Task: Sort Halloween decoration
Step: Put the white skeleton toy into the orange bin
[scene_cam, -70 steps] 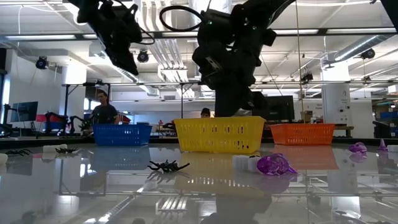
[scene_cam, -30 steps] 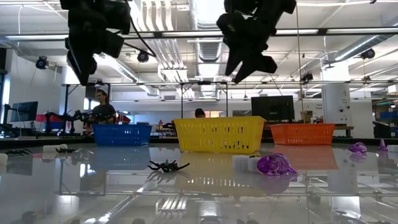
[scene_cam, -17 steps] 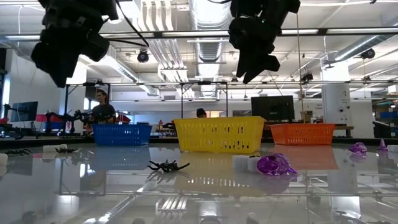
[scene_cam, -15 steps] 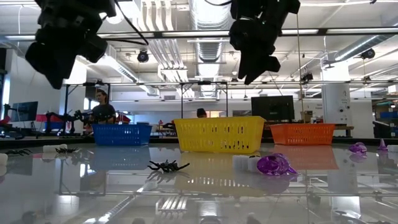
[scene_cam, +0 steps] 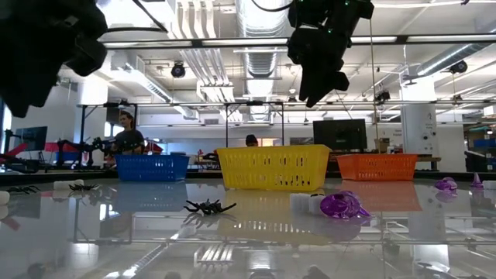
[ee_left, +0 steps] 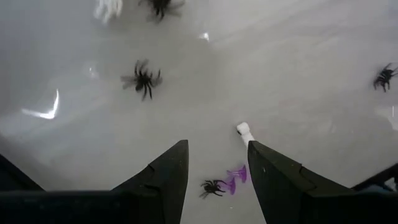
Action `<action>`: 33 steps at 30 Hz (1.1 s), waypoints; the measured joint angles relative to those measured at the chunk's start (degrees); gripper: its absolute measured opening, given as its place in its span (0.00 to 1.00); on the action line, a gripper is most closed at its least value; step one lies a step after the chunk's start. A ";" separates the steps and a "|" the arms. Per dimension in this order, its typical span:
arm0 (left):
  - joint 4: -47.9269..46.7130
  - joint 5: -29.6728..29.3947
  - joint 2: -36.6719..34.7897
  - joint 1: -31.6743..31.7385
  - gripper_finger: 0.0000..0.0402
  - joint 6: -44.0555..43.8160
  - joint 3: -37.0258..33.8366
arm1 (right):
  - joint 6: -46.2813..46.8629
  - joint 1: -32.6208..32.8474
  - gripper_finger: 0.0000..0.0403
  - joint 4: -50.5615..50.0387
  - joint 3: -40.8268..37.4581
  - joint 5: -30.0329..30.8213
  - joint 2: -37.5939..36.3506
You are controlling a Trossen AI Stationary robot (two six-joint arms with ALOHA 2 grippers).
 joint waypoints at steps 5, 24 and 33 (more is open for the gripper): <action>4.10 0.01 3.61 -5.53 0.37 -9.05 0.00 | -1.03 0.00 0.39 -0.02 0.00 0.00 0.00; 16.48 0.71 22.37 -12.50 0.37 -17.86 4.09 | -4.33 0.02 0.39 -0.33 0.00 -0.05 0.02; 16.99 1.97 25.74 -11.65 0.37 -16.63 4.09 | -5.02 0.02 0.39 -0.99 0.00 -0.09 0.02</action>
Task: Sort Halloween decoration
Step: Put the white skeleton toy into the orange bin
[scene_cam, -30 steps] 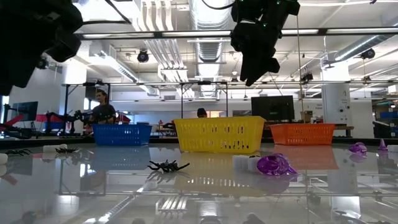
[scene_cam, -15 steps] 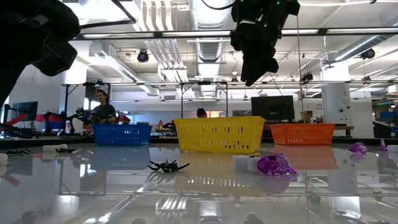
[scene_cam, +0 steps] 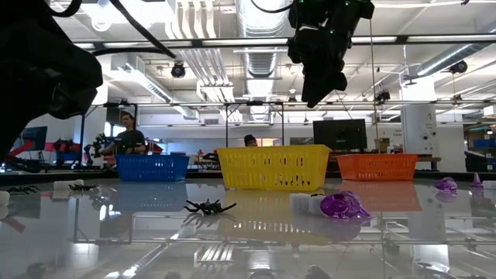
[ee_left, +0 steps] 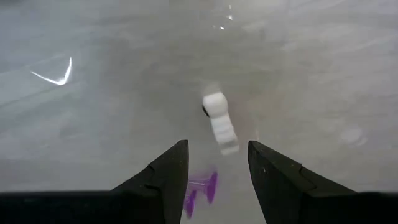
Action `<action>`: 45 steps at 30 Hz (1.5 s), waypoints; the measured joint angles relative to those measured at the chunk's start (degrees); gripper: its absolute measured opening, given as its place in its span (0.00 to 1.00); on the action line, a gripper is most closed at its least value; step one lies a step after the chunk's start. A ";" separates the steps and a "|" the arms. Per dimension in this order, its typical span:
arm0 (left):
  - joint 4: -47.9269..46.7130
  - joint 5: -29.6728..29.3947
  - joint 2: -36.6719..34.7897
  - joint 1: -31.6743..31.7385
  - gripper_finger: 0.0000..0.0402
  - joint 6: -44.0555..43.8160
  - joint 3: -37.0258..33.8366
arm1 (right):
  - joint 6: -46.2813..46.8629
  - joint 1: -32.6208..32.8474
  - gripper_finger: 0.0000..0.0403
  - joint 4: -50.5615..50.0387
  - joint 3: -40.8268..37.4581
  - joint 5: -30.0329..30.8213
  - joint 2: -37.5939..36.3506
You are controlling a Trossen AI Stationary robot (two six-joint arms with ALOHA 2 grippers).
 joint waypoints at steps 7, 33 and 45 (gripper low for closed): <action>5.11 0.14 3.05 0.07 0.37 -0.18 -0.02 | -1.04 0.00 0.39 -1.07 0.00 0.00 0.00; 3.96 -3.55 -1.49 1.80 0.00 10.47 -0.15 | -4.84 0.00 0.39 -1.83 0.00 -0.86 -0.04; 3.62 -10.85 -13.63 10.25 0.00 33.12 -0.15 | -14.33 0.19 0.39 -0.15 -0.02 -15.53 -0.07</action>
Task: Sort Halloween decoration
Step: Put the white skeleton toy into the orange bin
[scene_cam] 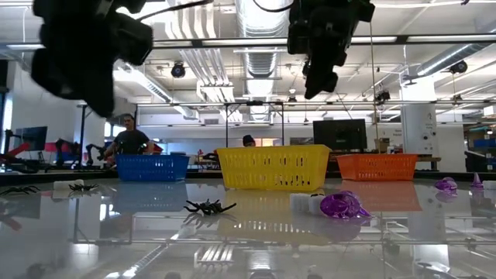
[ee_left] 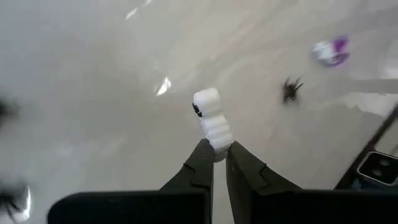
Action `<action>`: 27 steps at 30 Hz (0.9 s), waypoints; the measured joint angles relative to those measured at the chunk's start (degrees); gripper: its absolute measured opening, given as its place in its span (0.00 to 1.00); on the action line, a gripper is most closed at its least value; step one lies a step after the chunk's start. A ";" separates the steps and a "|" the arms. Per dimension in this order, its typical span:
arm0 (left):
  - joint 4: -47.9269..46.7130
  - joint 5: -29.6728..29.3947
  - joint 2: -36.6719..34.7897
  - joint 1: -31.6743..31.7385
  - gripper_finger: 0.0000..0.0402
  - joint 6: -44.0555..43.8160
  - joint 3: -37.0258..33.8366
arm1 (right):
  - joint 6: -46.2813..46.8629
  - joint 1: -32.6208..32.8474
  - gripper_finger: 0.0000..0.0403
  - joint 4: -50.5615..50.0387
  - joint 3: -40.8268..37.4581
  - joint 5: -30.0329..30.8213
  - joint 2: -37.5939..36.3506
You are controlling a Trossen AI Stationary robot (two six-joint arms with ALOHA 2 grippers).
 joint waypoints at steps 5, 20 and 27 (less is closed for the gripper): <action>-0.12 -0.60 -3.50 4.12 0.00 10.81 0.00 | -3.31 0.69 0.39 5.29 0.00 -0.18 0.00; -0.23 3.11 -7.60 18.73 0.00 43.01 0.64 | 4.67 5.26 0.33 26.57 0.00 -3.13 0.10; -0.13 4.44 -7.57 23.11 0.00 55.93 2.64 | 8.55 6.34 0.31 30.72 0.00 -2.97 3.68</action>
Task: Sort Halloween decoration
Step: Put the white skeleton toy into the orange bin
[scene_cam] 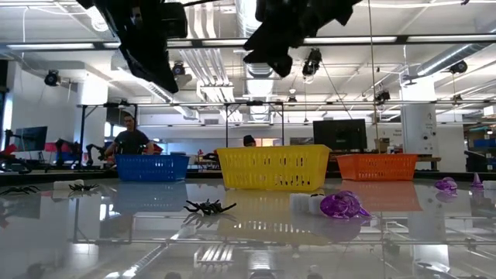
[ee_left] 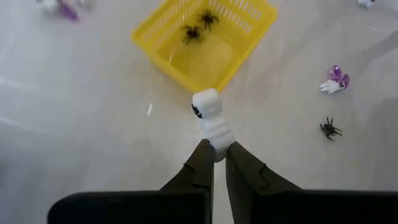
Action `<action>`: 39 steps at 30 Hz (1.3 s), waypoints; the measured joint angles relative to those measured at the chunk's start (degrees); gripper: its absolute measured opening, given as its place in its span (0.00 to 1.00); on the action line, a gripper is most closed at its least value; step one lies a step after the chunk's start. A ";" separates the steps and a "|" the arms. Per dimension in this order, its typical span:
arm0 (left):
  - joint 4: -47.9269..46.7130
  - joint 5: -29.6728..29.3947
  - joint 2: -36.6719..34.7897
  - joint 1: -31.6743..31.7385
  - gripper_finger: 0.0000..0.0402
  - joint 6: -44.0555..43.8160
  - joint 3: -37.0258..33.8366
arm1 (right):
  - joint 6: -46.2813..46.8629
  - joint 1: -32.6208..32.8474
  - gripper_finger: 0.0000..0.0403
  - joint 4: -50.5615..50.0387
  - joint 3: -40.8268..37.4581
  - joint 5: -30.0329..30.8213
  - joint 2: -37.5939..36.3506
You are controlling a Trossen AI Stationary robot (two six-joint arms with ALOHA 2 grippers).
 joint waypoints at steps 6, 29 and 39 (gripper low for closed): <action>0.06 4.09 0.02 2.80 0.00 8.91 0.72 | 4.81 0.90 0.32 7.81 -0.04 0.01 4.51; 0.14 9.53 0.07 7.69 0.00 21.49 0.83 | 10.65 3.42 0.33 22.12 0.00 3.55 9.45; 2.34 10.23 0.07 7.70 0.00 22.34 0.83 | 11.19 3.42 0.33 22.10 0.00 6.53 9.45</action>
